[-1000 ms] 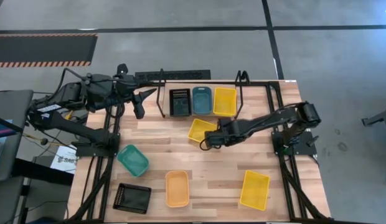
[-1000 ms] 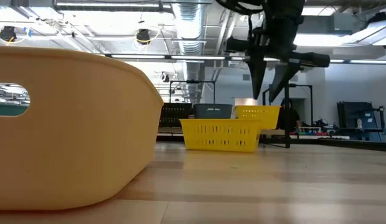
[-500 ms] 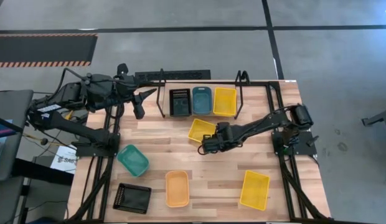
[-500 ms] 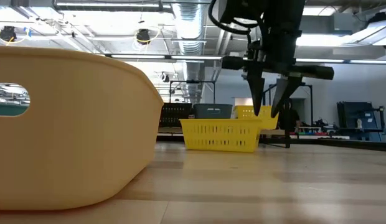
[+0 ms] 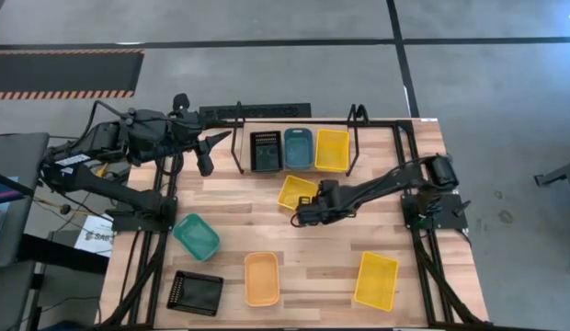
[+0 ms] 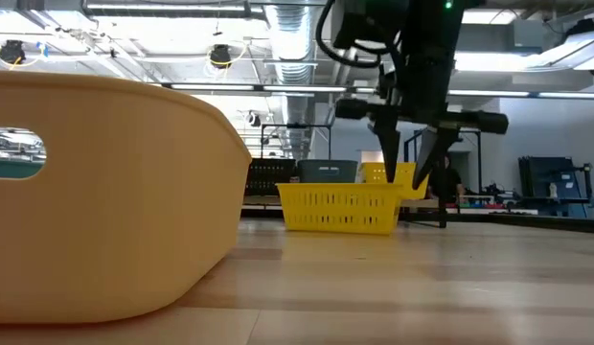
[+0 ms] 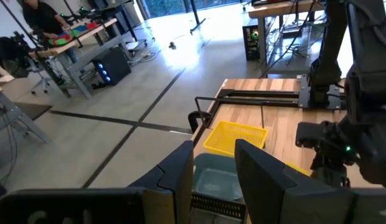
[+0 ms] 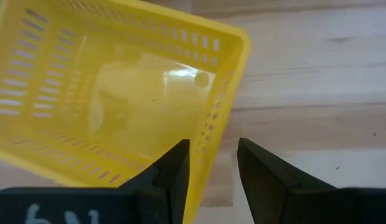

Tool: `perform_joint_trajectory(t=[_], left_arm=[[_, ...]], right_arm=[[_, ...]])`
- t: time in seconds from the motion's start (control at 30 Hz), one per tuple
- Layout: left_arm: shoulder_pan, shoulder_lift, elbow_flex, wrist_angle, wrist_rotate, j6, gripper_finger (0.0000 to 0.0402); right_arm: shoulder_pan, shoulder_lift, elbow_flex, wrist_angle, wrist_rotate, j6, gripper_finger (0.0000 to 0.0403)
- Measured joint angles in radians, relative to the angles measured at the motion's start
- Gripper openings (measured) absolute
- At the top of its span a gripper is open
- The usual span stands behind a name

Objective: Stack baskets on shelf by color
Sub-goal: Stack the top yellow bin on the yellow bin

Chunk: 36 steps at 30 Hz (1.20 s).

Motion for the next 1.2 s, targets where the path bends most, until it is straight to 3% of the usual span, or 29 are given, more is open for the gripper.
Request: perform_joint_trajectory(t=[0.27, 0.37, 0.53, 0.7, 0.83, 0.93, 1.07, 1.2], left_arm=[[0.0, 0.0, 0.0, 0.0, 0.002, 0.0, 0.0108], [0.0, 0.0, 0.0, 0.0, 0.003, 0.003, 0.0108], [0.0, 0.0, 0.0, -0.001, 0.003, 0.003, 0.0108], [0.0, 0.0, 0.0, -0.008, 0.004, 0.002, 0.0108], [0.0, 0.0, 0.0, -0.009, 0.004, -0.001, 0.0108], [0.0, 0.0, 0.0, -0.011, 0.004, -0.002, 0.0108], [0.0, 0.0, 0.0, -0.017, 0.007, -0.002, 0.0108], [0.0, 0.0, 0.0, -0.017, 0.03, -0.003, 0.0108]], right_arm=[[-0.002, 0.048, 0.001, 0.05, -0.019, -0.016, 0.0149], [-0.007, 0.046, 0.001, 0.048, -0.021, -0.041, 0.0116], [-0.014, 0.04, 0.001, 0.06, -0.032, -0.113, 0.0018], [-0.014, 0.037, 0.012, 0.064, -0.045, -0.17, 0.0009], [-0.013, -0.021, 0.09, 0.03, -0.047, -0.323, 0.0008], [-0.018, -0.088, 0.206, -0.073, 0.019, -0.489, 0.0005], [-0.054, -0.186, 0.419, -0.274, 0.167, -0.762, 0.0005], [-0.138, -0.267, 0.645, -0.432, 0.166, -1.121, 0.0005]])
